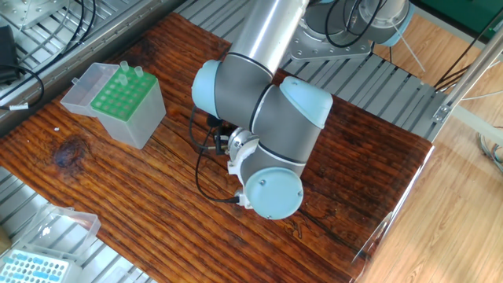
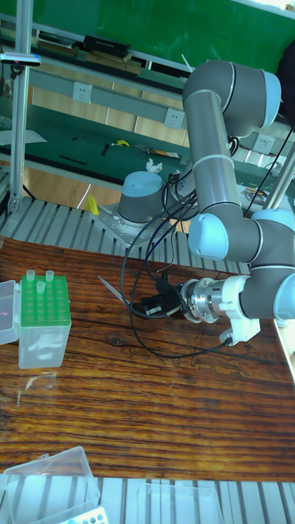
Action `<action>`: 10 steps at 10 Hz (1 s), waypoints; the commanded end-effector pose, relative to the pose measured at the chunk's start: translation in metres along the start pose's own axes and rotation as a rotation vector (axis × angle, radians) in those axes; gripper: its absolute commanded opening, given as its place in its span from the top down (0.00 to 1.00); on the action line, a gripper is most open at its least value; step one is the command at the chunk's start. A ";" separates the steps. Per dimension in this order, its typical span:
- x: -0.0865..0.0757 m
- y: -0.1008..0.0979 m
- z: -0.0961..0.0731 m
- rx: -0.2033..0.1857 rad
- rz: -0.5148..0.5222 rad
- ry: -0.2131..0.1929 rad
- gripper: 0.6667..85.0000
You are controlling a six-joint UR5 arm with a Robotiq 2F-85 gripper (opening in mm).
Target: Insert a large pipette tip into the holder for large pipette tips
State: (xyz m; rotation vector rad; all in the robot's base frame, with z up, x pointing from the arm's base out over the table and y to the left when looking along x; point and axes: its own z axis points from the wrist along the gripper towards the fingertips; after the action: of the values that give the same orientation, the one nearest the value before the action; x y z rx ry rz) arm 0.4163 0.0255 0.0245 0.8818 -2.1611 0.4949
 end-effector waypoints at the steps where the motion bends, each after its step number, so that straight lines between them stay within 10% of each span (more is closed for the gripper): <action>1: 0.001 0.001 0.007 -0.017 -0.026 0.006 0.52; 7: -0.010 0.008 0.013 -0.026 -0.021 0.011 0.52; 10: 0.010 0.009 0.003 -0.017 -0.027 0.039 0.52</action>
State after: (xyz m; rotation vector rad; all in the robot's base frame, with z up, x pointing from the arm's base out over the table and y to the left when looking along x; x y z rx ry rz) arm 0.4082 0.0241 0.0183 0.8882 -2.1265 0.4824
